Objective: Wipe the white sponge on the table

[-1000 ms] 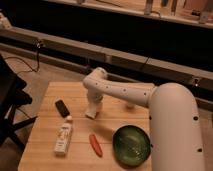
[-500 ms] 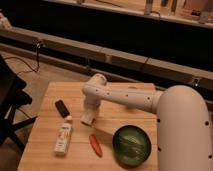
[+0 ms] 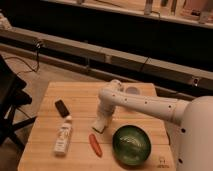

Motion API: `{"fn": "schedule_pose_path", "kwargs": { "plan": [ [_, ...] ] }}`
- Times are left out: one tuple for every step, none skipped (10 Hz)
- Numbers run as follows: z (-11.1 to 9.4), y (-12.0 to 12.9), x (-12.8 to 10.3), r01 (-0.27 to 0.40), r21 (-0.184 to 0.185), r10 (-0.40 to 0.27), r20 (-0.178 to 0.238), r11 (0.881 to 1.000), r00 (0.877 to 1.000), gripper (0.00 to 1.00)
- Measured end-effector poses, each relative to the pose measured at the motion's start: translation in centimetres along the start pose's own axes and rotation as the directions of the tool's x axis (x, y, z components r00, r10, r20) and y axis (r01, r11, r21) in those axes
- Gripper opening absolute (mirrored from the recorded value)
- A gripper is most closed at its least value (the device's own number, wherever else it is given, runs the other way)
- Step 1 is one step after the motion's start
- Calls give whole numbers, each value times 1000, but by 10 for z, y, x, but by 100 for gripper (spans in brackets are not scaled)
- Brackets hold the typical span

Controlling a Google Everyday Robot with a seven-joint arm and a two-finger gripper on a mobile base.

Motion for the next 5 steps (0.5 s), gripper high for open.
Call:
{"fn": "schedule_pose_path", "kwargs": {
  "plan": [
    [-4, -8, 15, -6, 0, 6, -9, 1000, 1000, 0],
    [-7, -21, 24, 1, -1, -1, -17, 1000, 1000, 0],
    [-7, -31, 26, 15, -1, -15, -20, 1000, 1000, 0],
    [-7, -41, 22, 32, 0, -32, -22, 999, 999, 0],
    [-5, -54, 11, 59, 0, -59, -20, 998, 998, 0]
  ]
}}
